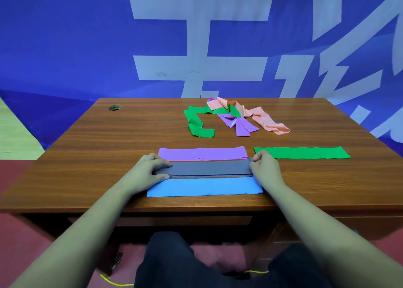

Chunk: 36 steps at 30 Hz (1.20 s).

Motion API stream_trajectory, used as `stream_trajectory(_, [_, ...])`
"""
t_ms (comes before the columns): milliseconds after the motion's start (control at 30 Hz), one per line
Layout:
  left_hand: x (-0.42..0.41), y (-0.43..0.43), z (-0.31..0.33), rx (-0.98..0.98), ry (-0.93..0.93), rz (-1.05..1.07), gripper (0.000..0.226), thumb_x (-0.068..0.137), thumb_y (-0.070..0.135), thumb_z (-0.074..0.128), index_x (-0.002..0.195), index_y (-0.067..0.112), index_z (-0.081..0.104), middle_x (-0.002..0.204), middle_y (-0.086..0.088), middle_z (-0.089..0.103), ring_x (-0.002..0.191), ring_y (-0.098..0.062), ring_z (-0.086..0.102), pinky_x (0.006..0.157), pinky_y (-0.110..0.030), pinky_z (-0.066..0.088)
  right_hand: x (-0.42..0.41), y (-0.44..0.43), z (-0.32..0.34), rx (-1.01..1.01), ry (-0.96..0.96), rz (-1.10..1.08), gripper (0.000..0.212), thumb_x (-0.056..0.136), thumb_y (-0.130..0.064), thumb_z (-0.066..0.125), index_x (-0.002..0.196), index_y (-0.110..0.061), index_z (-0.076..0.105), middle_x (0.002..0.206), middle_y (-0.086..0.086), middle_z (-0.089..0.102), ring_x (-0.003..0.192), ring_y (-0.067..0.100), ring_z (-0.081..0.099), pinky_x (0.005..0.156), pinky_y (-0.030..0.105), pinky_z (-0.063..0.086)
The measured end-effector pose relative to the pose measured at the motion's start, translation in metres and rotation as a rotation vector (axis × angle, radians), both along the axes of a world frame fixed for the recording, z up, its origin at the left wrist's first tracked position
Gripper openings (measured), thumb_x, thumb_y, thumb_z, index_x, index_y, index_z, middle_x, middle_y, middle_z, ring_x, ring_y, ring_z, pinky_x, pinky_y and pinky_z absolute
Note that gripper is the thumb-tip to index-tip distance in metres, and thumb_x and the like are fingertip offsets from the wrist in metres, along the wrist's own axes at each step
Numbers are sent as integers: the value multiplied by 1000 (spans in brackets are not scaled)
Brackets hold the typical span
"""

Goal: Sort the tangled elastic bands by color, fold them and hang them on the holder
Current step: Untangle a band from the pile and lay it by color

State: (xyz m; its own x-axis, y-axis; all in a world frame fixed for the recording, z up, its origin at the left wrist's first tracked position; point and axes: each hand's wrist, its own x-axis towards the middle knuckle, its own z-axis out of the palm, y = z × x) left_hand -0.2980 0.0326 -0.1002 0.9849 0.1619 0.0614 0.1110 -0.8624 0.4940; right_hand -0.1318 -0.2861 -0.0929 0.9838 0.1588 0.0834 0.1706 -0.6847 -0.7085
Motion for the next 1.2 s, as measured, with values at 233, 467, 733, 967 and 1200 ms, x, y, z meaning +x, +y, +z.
stream_trajectory(233, [-3, 4, -1, 32, 4, 12, 41, 84, 52, 66, 123, 39, 64, 119, 9, 51, 119, -12, 38, 110, -37, 31, 10, -4, -12, -139, -143, 63, 7, 87, -10, 61, 82, -14, 62, 94, 8, 58, 87, 19, 51, 76, 28, 38])
stream_trajectory(467, [22, -5, 17, 23, -196, 51, 18, 91, 35, 59, 100, 25, 71, 101, 6, 49, 106, -12, 42, 94, -27, 33, 33, 21, 23, -152, -209, 136, 8, 87, -14, 58, 86, -13, 65, 97, 7, 56, 84, 19, 54, 72, 30, 40])
stream_trajectory(733, [110, -25, 38, -42, -189, 186, 8, 86, 15, 62, 90, 18, 68, 92, -4, 58, 88, -20, 55, 84, -31, 43, 64, 85, 36, -150, -90, 266, 9, 84, -12, 58, 91, -10, 63, 96, 10, 63, 88, 25, 58, 72, 31, 44])
stream_trajectory(967, [175, -22, 26, -103, -116, 288, 26, 89, 18, 58, 113, 14, 68, 110, -8, 65, 99, -23, 62, 89, -28, 44, 101, 136, 16, -173, 135, 177, 18, 88, -23, 63, 96, -7, 62, 89, 8, 63, 85, 21, 62, 68, 33, 51])
stream_trajectory(1200, [215, -14, 3, -63, 61, 483, 46, 85, 42, 67, 122, 16, 58, 121, -8, 66, 113, -30, 61, 90, -38, 49, 118, 162, -8, -304, 143, 6, 31, 84, -44, 65, 97, -16, 66, 96, 5, 67, 92, 23, 65, 75, 37, 56])
